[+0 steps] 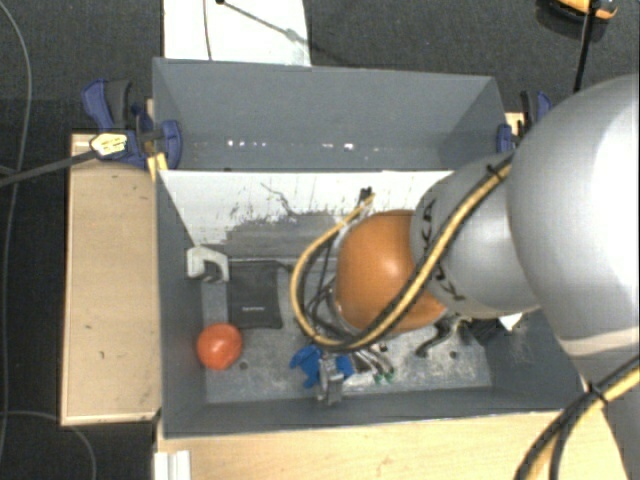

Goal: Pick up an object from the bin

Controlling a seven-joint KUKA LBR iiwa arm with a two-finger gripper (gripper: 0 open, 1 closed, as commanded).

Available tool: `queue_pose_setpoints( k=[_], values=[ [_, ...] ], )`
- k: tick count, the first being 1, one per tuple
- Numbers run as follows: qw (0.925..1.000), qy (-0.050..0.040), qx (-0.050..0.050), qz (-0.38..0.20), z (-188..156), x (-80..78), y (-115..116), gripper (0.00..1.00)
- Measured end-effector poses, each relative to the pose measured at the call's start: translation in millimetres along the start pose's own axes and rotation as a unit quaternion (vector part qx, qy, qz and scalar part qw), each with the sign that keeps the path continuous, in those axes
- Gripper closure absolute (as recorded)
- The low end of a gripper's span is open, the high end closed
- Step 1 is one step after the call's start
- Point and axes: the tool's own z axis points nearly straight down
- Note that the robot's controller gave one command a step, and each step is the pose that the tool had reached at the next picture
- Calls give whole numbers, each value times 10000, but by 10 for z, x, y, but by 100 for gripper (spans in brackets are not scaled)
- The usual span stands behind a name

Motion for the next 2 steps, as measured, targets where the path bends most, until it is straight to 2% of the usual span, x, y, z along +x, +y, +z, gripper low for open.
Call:
queue_pose_setpoints(
  k=[2],
  values=[
    [10000, -4, -1, 14, -113, 0, -1, 100]
  ],
)
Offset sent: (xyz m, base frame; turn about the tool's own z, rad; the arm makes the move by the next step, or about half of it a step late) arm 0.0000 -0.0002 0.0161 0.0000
